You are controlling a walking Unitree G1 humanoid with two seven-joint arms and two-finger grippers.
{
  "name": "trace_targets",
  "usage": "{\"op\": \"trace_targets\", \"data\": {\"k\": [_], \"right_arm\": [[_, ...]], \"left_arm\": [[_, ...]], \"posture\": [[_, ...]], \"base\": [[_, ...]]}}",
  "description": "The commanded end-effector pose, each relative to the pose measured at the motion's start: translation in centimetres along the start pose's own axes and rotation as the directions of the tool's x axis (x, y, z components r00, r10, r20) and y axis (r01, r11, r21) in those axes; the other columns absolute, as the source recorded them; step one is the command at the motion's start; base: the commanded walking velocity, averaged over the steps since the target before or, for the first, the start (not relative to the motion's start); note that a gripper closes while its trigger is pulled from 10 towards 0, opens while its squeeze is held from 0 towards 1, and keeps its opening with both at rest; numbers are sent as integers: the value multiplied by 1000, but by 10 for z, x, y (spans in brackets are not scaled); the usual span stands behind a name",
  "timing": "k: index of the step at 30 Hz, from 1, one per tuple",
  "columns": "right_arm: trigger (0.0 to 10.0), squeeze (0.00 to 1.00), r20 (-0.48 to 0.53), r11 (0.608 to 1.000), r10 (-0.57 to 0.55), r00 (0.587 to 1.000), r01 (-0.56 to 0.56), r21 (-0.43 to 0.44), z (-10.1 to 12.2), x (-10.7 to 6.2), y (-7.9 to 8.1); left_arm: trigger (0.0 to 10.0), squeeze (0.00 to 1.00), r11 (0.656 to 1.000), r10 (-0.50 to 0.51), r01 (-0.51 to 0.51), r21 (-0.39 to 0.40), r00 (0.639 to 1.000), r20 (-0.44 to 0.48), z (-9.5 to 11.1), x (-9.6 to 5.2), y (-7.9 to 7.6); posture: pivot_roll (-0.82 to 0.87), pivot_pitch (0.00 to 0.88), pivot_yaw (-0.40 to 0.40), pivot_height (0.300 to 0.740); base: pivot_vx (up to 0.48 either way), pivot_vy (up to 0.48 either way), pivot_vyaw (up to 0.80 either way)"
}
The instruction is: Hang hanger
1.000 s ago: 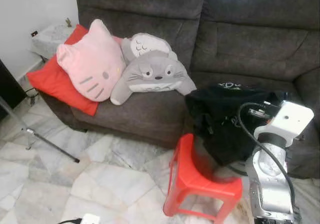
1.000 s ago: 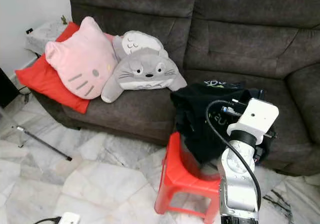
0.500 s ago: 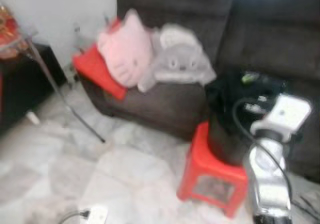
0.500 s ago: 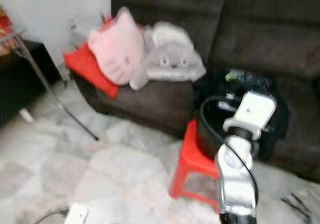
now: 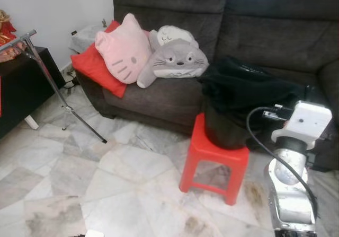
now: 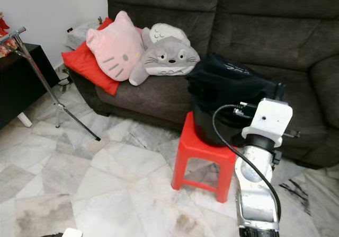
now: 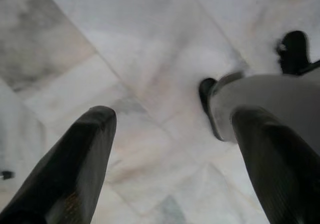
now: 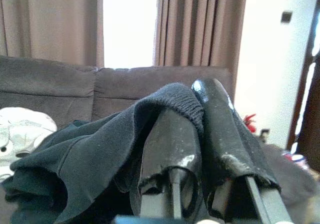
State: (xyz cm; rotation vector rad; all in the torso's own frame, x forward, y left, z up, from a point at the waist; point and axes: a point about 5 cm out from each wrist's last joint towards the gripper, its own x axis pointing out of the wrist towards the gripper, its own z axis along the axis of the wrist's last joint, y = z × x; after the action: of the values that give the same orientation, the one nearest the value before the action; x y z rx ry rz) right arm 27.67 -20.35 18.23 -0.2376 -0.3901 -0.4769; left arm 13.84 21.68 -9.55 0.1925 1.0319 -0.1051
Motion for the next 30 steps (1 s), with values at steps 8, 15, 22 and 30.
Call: {"op": "trace_targets", "data": {"k": [8, 15, 22, 30], "right_arm": [[10000, 0, 153, 996, 85, 985, -81, -34, 25, 0, 15], [10000, 0, 169, 976, 219, 961, -214, -50, 26, -6, 32], [10000, 0, 175, 964, 264, 949, -253, -79, 26, -6, 35], [10000, 0, 177, 964, 259, 950, -243, -104, 25, 0, 28]], "left_arm": [[10000, 0, 1000, -18, 18, 8, 999, -30, -6, 1, -12], [10000, 0, 1000, 1, 0, 9, 999, -41, -13, -4, 5], [10000, 0, 1000, 0, 1, 16, 999, -40, -11, -2, 0], [10000, 0, 1000, -16, 17, 24, 999, -39, -4, 3, -21]], "posture": [[-157, 0, 10, 740], [-157, 0, 10, 740], [-157, 0, 10, 740], [-163, 0, 12, 740]], "base": [[-375, 0, 0], [-374, 0, 0], [-245, 0, 0], [0, 0, 0]]}}
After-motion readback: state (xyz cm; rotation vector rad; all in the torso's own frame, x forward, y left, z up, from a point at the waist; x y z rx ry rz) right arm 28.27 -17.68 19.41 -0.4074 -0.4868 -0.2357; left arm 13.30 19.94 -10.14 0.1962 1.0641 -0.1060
